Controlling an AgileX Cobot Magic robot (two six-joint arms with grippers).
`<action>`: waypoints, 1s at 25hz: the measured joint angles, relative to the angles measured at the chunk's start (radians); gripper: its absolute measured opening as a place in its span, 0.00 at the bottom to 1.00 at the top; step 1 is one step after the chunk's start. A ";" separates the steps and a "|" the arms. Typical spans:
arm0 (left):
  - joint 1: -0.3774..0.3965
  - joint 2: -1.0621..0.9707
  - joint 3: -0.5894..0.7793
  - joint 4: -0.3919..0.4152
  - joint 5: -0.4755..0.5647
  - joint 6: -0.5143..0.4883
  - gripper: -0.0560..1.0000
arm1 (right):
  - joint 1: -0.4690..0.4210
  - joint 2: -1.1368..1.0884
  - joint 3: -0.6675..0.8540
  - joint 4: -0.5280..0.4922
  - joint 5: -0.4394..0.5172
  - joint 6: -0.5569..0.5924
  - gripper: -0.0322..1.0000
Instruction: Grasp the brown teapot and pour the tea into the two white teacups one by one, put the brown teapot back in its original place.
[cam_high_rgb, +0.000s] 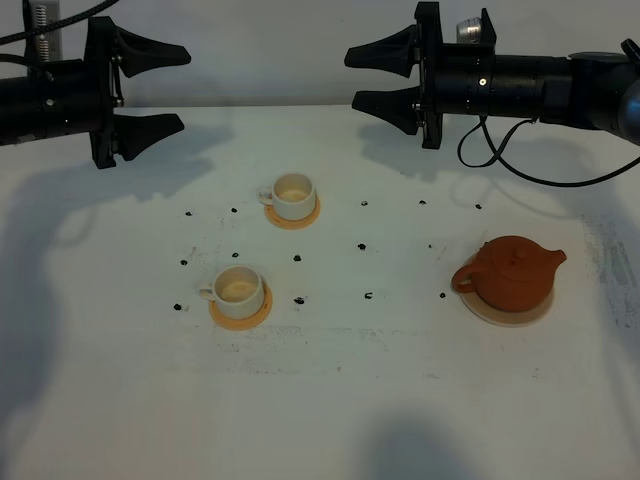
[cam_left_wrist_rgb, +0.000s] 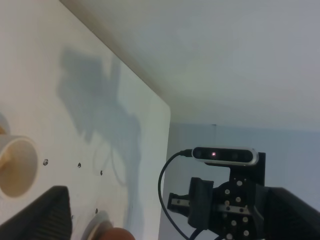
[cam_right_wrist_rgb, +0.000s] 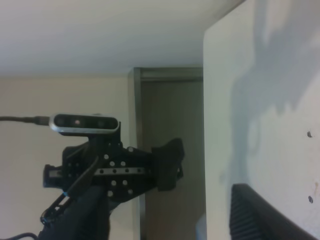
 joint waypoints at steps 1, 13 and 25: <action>0.000 0.000 0.000 0.000 0.000 0.000 0.75 | 0.000 0.000 0.000 0.000 -0.001 0.000 0.53; 0.000 0.000 0.000 0.000 0.003 0.020 0.75 | 0.000 0.000 0.000 -0.003 -0.002 -0.001 0.53; 0.000 -0.013 -0.065 0.029 0.135 0.298 0.68 | -0.002 -0.014 0.000 -0.036 -0.020 -0.267 0.52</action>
